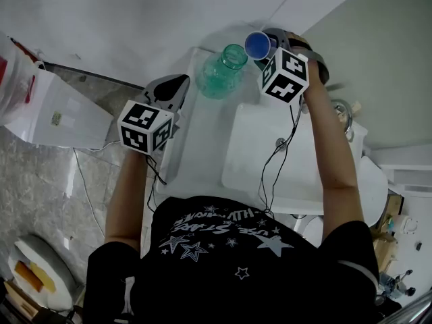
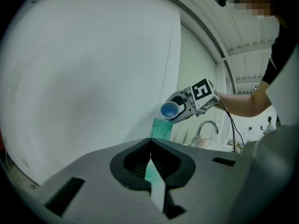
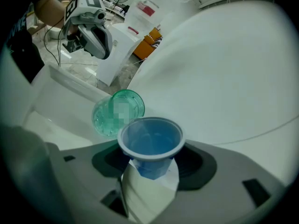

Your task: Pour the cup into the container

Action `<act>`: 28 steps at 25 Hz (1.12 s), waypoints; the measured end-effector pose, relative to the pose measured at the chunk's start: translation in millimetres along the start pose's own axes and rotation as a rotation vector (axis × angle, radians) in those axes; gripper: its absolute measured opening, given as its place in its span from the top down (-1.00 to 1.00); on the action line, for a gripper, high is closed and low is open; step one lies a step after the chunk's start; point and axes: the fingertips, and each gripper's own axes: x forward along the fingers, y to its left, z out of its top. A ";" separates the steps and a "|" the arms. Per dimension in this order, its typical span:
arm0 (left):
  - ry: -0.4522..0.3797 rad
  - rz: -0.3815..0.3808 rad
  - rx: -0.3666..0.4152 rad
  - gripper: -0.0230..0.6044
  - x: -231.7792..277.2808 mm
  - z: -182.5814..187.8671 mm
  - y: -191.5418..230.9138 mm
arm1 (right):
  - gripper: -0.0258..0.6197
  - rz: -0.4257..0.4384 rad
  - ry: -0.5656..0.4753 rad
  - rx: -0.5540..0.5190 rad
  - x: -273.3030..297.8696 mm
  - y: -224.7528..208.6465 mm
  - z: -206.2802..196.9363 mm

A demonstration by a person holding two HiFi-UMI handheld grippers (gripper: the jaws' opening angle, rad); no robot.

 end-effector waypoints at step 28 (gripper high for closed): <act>-0.023 -0.022 -0.023 0.89 7.2 -2.9 5.3 | 0.03 -0.086 0.080 -0.145 -1.1 -9.7 3.5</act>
